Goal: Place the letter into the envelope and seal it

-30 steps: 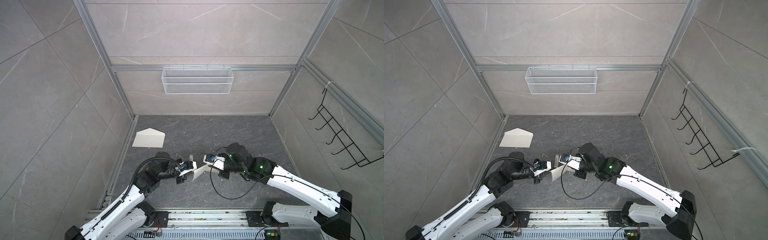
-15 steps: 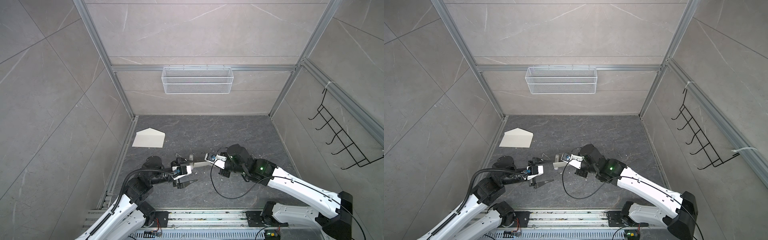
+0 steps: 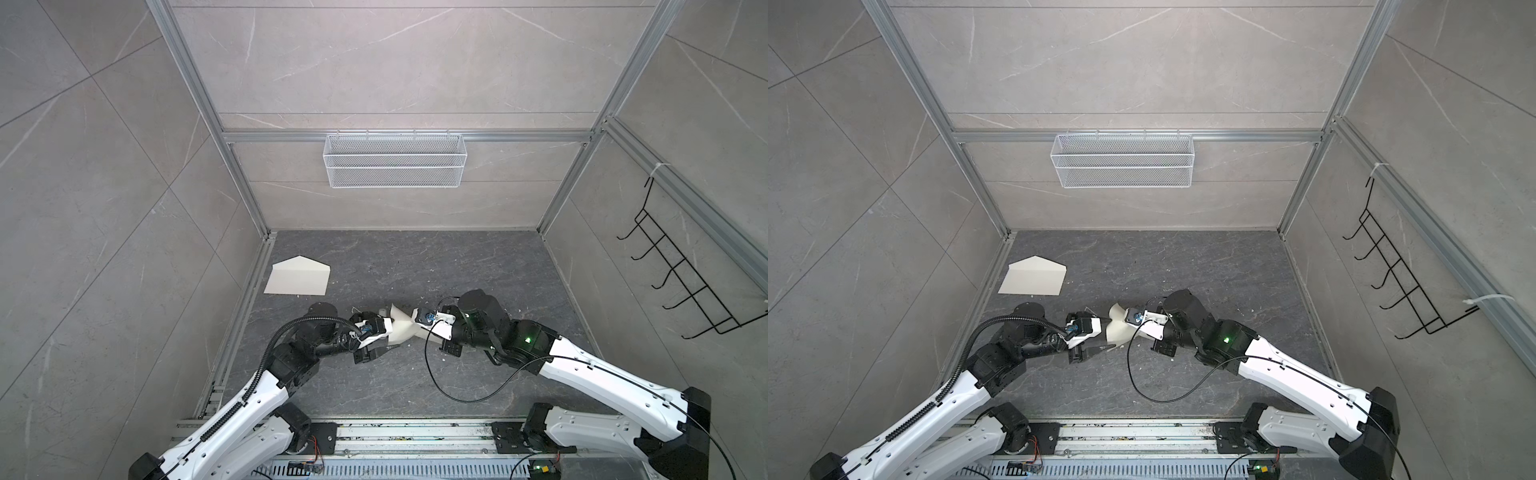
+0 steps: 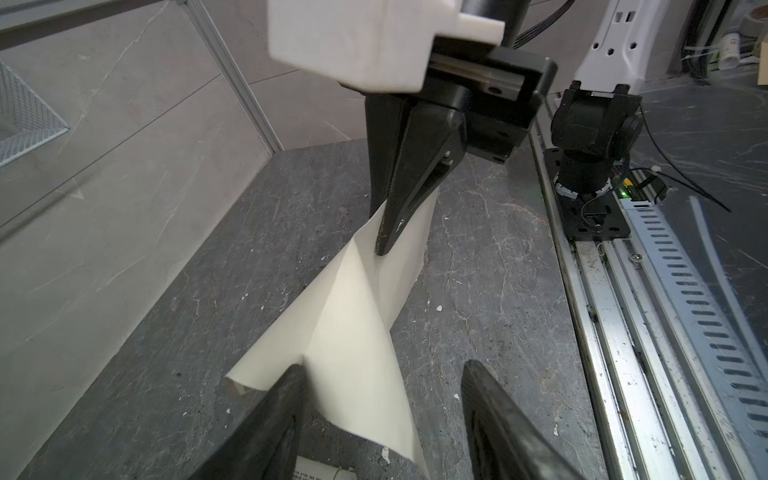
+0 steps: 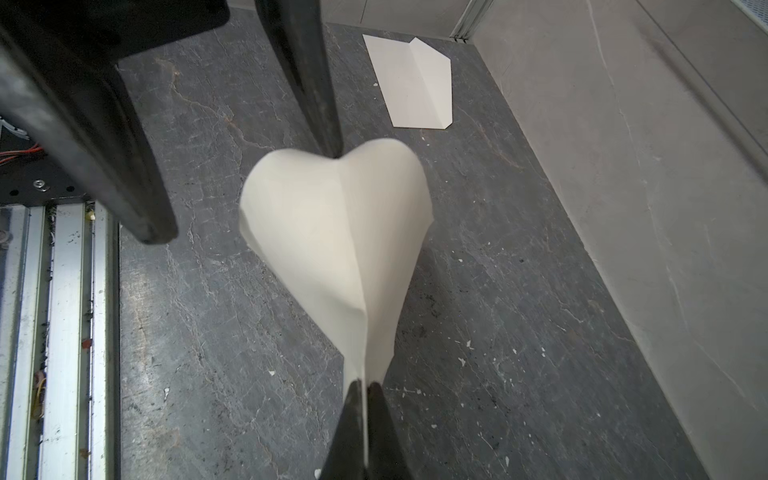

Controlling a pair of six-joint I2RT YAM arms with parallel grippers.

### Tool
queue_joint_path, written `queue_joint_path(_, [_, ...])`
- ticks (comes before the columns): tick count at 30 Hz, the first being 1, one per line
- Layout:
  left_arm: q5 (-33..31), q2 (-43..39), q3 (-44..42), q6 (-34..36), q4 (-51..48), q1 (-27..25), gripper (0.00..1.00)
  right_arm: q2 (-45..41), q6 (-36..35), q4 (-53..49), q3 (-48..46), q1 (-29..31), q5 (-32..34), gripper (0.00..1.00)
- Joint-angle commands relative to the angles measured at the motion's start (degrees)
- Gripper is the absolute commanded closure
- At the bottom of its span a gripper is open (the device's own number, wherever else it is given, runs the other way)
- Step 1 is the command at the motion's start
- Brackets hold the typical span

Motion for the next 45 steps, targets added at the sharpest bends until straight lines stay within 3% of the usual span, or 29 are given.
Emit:
queue_joint_path(1, [-1.74, -1.59, 1.14, -1.19, 4.01, -0.13, 0.35, -0.77, -0.75, 0.43, -1.40, 0.28, -0.03, 1.00])
queue_joint_path(10, [-1.48, -6.73, -0.46, -0.23, 4.12, -0.14, 0.21, -0.93, -1.08, 0.60, -2.24, 0.24, 0.99, 1.00])
queue_joint_path(16, [1.99, -3.74, 0.36, 0.87, 1.19, -0.11, 0.22, -0.66, -1.02, 0.60, -1.73, 0.42, 0.21, 1.00])
queue_joint_path(20, [2.08, -1.42, 1.04, 1.20, 0.83, -0.14, 0.29, -0.87, -1.02, 0.53, -1.38, 0.57, -0.06, 1.00])
queue_joint_path(31, [3.00, 1.33, 1.40, 1.47, 1.19, -0.11, 0.61, -0.91, -0.62, 0.52, -1.41, 0.78, -1.48, 1.00])
queue_joint_path(40, [2.22, 1.44, 0.85, 1.89, 1.17, -0.11, 0.97, -0.97, -0.29, 0.52, -1.30, 0.77, -1.75, 1.00])
queue_joint_path(43, [2.13, 1.68, 0.92, 1.93, 1.18, -0.11, 1.00, -1.11, 0.06, 0.42, -1.11, 0.79, -2.01, 0.96])
queue_joint_path(45, [2.12, 1.79, 0.97, 1.93, 1.17, -0.13, 1.00, -1.36, 0.34, 0.51, -0.95, 0.77, -2.10, 0.85])
